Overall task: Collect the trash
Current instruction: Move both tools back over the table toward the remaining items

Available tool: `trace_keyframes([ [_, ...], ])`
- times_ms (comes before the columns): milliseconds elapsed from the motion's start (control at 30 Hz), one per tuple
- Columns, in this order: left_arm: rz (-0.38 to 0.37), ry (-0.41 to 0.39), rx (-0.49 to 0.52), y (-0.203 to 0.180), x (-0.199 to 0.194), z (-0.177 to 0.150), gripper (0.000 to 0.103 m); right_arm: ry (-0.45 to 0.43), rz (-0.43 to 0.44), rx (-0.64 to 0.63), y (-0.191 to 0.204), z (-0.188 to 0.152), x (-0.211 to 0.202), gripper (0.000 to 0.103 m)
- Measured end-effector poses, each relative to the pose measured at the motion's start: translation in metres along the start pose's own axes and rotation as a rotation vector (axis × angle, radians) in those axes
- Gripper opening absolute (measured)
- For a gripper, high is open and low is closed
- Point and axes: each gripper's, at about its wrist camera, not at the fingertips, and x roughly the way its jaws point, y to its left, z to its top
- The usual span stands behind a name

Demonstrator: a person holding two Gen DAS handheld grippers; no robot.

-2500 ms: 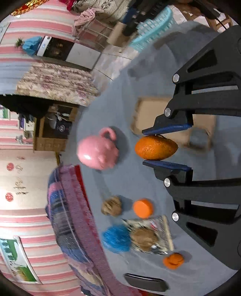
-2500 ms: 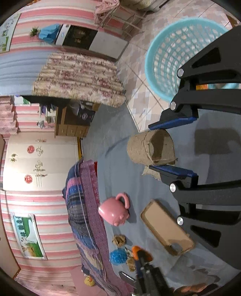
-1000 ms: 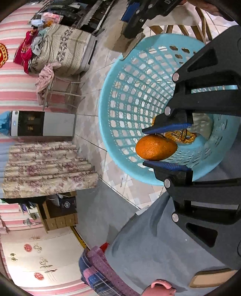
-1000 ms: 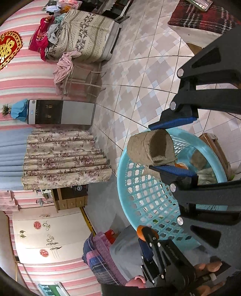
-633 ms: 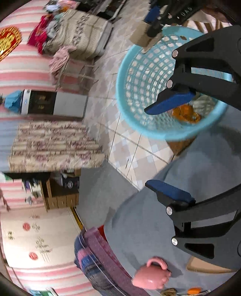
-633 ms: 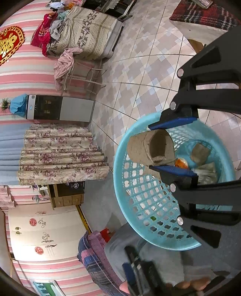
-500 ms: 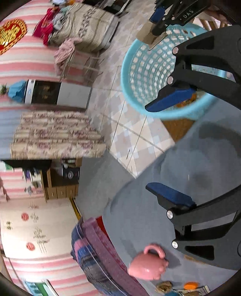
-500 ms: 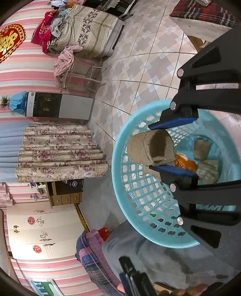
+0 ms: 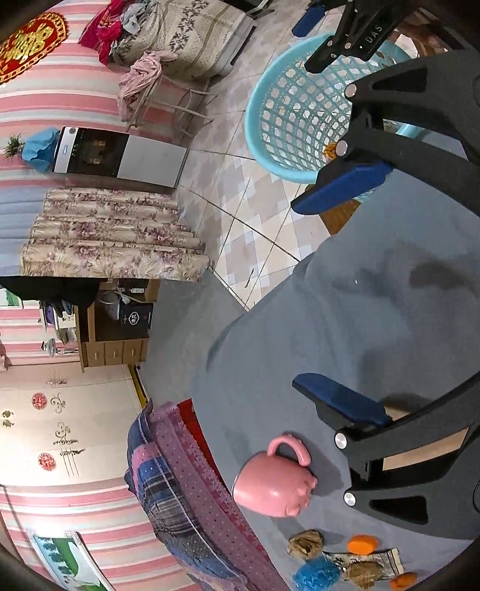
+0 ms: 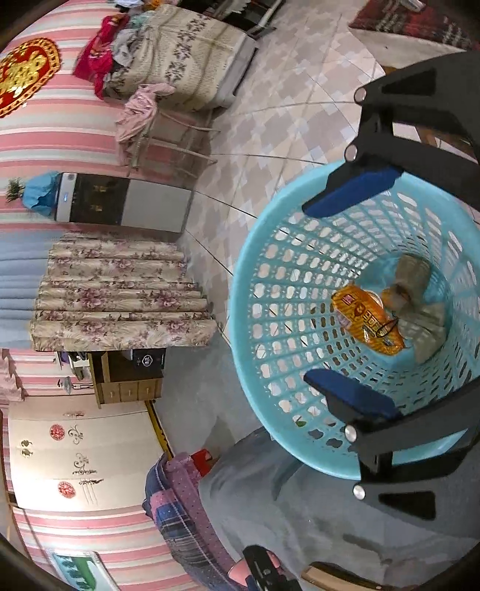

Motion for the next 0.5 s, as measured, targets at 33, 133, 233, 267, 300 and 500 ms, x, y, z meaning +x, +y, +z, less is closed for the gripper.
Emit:
trace_keyframes([
  [33,0.009,-0.002,-0.004,0.003,-0.004,0.0,0.085,-0.009,0.003,-0.003,0.001,0.002,-0.003,0.089],
  [133,0.018,-0.009,-0.015,0.015,-0.016,-0.005,0.09,-0.029,0.011,0.002,0.001,0.007,-0.011,0.09],
  [233,0.044,-0.024,-0.048,0.032,-0.032,-0.008,0.091,-0.051,0.038,0.018,0.002,0.012,-0.02,0.09],
  [267,0.048,-0.031,-0.056,0.037,-0.036,-0.009,0.091,-0.055,0.046,0.021,0.003,0.012,-0.022,0.09],
  [300,0.053,-0.04,-0.067,0.044,-0.042,-0.01,0.092,-0.059,0.056,0.023,0.004,0.013,-0.024,0.09],
  [500,0.134,-0.094,-0.067,0.074,-0.077,-0.022,0.095,-0.077,0.118,-0.005,0.027,0.015,-0.035,0.09],
])
